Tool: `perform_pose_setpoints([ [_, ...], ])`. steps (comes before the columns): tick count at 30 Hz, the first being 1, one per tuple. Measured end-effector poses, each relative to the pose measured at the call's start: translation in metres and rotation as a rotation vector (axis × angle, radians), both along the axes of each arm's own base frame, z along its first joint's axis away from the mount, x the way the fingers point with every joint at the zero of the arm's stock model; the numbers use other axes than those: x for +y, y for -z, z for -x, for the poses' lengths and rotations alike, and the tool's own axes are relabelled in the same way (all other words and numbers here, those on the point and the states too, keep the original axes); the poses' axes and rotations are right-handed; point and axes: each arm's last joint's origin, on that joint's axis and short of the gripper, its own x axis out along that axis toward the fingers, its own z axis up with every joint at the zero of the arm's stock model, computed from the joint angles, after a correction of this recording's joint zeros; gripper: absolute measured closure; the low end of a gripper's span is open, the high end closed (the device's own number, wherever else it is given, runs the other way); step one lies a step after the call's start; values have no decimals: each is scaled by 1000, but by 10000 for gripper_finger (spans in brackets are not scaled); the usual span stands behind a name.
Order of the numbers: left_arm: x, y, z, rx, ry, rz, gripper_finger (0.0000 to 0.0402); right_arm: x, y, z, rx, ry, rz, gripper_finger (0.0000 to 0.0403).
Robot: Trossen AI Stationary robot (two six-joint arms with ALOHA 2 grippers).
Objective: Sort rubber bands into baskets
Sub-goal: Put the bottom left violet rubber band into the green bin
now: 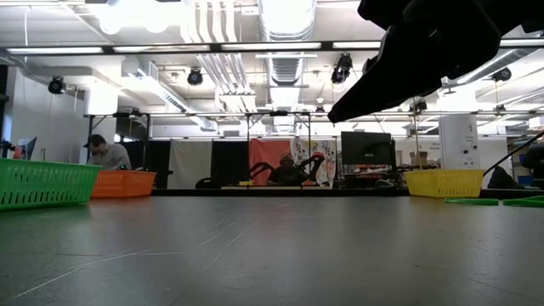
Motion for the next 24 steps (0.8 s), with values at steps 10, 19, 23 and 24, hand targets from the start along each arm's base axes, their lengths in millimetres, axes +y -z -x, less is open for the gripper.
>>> perform_pose_setpoints([
  [10,-12,-16,-11,-80,21,12,390,0,0,0,0,5,-8,204],
  [19,-12,-24,-13,-94,6,-40,380,0,0,0,1,3,-5,204],
  [23,-7,-24,-8,-36,-45,-112,359,0,0,0,1,2,-4,204],
  [24,-6,-24,-8,-31,-65,-119,351,0,0,0,1,2,-4,204],
])
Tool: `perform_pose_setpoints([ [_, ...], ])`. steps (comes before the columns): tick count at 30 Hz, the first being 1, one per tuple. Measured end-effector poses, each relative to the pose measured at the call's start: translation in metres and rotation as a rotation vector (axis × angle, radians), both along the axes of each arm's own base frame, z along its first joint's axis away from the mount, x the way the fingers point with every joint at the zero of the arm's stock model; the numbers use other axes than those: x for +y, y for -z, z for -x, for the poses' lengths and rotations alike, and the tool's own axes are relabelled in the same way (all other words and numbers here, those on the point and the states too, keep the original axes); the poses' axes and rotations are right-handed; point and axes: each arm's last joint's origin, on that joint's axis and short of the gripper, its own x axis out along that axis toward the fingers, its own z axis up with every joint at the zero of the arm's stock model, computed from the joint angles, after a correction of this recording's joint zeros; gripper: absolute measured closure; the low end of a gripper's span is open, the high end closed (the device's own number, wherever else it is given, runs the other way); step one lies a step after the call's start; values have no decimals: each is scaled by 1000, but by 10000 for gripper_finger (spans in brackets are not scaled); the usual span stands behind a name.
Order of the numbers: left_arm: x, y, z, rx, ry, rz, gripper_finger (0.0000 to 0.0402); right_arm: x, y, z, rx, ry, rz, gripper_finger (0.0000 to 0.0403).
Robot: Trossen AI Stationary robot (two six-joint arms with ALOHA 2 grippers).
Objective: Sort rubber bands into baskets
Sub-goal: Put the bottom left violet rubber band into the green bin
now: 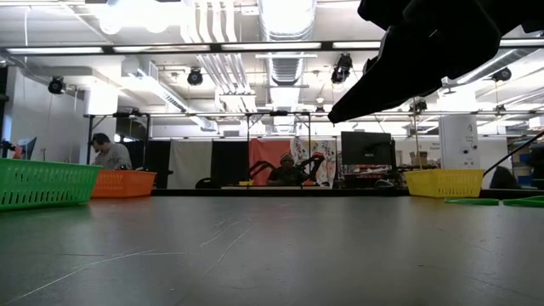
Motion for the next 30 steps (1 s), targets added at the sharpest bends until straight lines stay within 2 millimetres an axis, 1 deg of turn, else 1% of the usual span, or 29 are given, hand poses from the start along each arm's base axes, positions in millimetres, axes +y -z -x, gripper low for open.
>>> perform_pose_setpoints([
  [5,-3,0,-2,-22,-26,30,289,0,0,0,1,-1,1,204],
  [10,-1,3,-1,-20,-25,17,229,0,0,0,1,-1,1,204],
  [13,3,10,1,-45,-15,-27,211,0,0,0,1,-1,1,204],
  [16,4,19,1,-49,4,-11,209,0,0,0,1,-1,1,204],
  [20,5,25,2,-40,19,-19,226,0,0,0,1,-1,1,204],
  [23,4,25,1,-49,44,-9,256,0,0,0,2,1,0,204],
  [26,3,26,0,-69,47,-9,304,0,0,0,2,1,0,204],
  [30,3,26,-1,-94,49,-17,382,0,0,0,2,1,0,204],
])
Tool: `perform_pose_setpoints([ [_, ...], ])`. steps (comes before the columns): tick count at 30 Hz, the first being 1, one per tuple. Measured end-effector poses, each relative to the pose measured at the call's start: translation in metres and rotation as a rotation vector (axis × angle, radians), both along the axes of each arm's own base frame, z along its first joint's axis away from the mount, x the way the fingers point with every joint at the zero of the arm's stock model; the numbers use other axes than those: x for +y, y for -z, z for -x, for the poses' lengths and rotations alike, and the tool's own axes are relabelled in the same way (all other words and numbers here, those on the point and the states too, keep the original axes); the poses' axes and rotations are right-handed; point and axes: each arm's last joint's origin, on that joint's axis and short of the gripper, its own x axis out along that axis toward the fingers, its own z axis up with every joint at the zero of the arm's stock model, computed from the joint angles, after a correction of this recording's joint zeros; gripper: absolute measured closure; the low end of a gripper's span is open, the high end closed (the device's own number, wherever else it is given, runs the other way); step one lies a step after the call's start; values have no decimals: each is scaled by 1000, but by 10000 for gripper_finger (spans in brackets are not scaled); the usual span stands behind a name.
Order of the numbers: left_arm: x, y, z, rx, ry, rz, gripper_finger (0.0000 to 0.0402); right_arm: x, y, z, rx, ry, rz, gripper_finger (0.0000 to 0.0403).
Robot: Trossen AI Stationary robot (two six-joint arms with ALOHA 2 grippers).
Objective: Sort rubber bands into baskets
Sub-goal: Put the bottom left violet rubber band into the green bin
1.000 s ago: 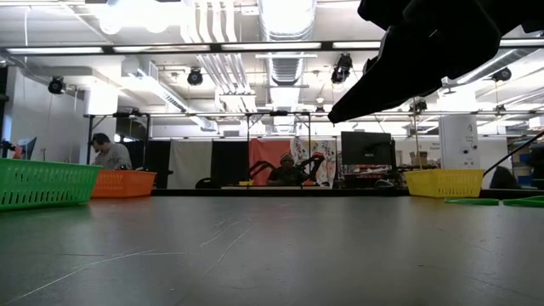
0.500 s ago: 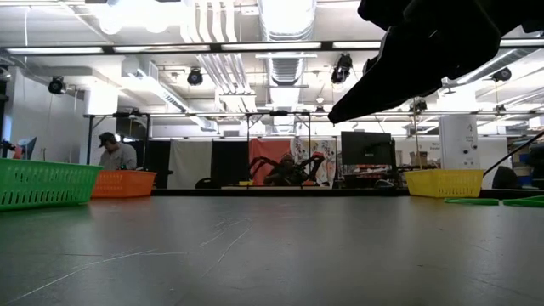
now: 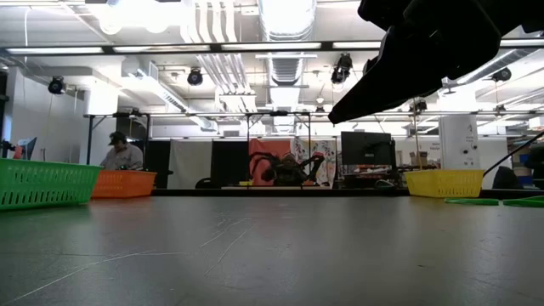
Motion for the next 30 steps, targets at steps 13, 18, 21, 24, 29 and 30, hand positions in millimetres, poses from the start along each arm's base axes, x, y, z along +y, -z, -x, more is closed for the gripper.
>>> perform_pose_setpoints([
  [13,5,-24,-5,-50,51,-248,401,0,0,0,-3,-1,2,204],
  [18,8,-27,-10,-101,45,-288,401,0,0,0,-3,0,1,204],
  [21,10,-26,-10,-83,38,-287,401,0,0,0,-2,0,2,204],
  [24,8,-26,-9,-57,31,-248,401,0,0,0,-2,0,2,204],
  [29,2,-32,-14,-100,0,-206,384,0,0,0,0,0,3,204],
  [30,0,-33,-14,-106,-7,-203,375,0,0,0,0,1,1,204],
])
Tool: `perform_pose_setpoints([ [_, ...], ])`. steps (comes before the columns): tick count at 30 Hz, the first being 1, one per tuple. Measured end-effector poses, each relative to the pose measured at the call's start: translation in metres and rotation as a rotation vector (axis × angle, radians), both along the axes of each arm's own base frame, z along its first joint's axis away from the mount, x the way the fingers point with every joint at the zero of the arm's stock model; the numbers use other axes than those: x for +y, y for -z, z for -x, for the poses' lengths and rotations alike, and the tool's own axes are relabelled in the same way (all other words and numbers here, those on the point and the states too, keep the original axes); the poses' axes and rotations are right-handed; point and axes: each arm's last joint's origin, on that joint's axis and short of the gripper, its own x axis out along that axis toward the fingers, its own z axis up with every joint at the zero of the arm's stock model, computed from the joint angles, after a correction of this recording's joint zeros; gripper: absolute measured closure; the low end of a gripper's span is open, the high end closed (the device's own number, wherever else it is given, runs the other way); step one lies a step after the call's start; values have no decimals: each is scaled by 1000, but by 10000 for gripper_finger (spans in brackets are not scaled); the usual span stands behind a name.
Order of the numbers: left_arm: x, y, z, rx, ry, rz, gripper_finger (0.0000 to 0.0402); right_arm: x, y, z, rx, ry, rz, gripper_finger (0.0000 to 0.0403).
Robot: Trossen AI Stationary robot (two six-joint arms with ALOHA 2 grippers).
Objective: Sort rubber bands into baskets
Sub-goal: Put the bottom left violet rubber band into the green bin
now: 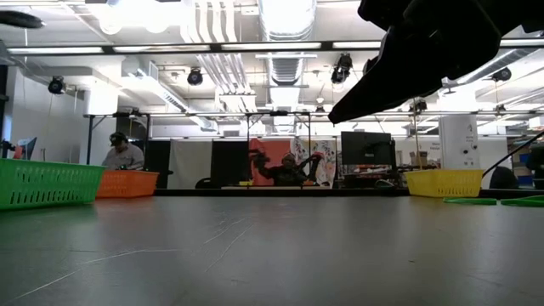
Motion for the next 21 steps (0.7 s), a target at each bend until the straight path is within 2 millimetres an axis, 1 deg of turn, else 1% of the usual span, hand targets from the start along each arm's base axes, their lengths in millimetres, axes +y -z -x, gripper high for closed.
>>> perform_pose_setpoints([
  [3,-7,-1,5,-40,-26,0,335,0,0,0,4,5,-5,204],
  [5,-13,0,13,-84,-57,-7,306,0,1,1,13,12,-12,204],
  [8,-24,0,31,-200,-99,-43,264,-1,3,2,32,22,-17,204],
  [11,-34,0,50,-341,-93,-79,234,-1,4,3,42,27,-19,204],
  [14,-36,8,61,-336,-108,-128,220,-1,4,3,40,28,-20,204],
  [21,-41,31,59,-317,-115,-201,217,-1,3,1,18,21,-17,204],
])
